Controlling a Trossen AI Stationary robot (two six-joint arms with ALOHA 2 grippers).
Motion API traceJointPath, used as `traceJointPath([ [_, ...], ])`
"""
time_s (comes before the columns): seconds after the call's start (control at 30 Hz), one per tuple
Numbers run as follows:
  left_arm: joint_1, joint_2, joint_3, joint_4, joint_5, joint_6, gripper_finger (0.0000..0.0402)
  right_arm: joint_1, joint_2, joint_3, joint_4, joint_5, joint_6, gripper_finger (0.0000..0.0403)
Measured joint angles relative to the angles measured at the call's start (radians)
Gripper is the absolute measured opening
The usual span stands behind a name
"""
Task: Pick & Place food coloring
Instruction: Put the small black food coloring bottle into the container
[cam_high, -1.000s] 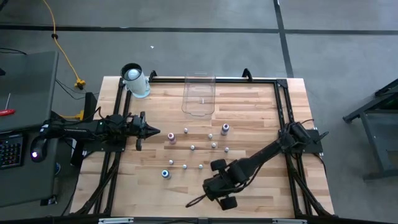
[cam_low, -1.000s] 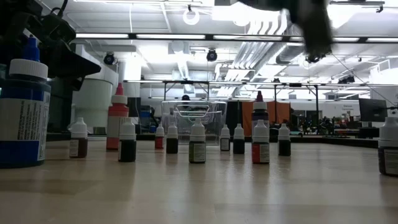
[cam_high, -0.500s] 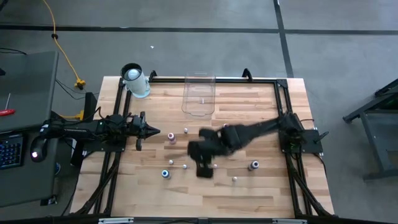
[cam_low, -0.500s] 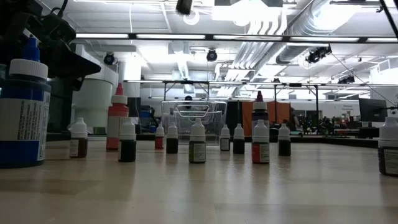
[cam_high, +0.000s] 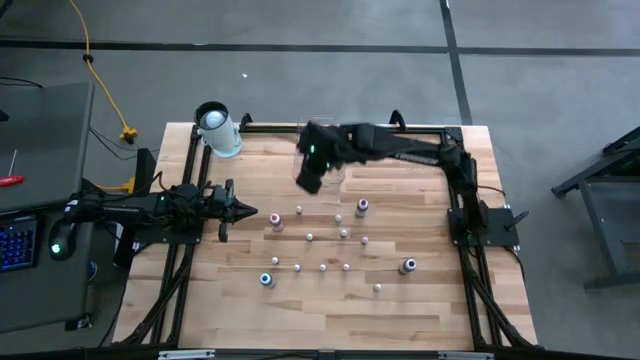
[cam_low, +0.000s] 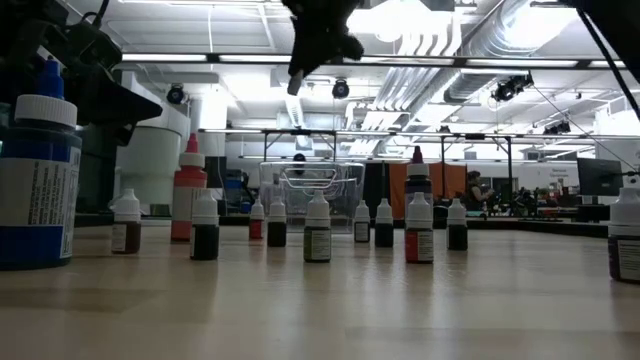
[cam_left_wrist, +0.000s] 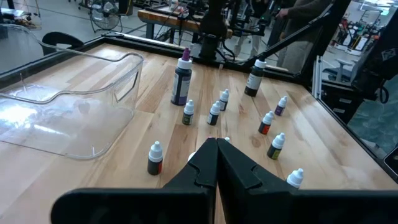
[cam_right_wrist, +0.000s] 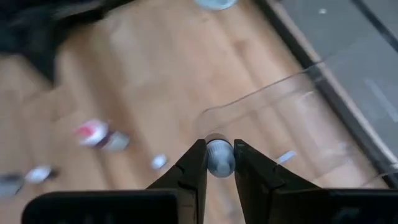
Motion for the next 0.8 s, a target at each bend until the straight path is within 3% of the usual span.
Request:
traceJointPath([
  [0.43,0.0,0.0,0.0,0.0,0.0,0.0,0.0001,-0.261,0.178,-0.003,0.081,-0.171,-0.188,0.0063],
  [0.8,0.0,0.0,0.0,0.0,0.0,0.0,0.0001,-0.339,0.287,-0.002,0.191,-0.236,-0.26,0.006],
])
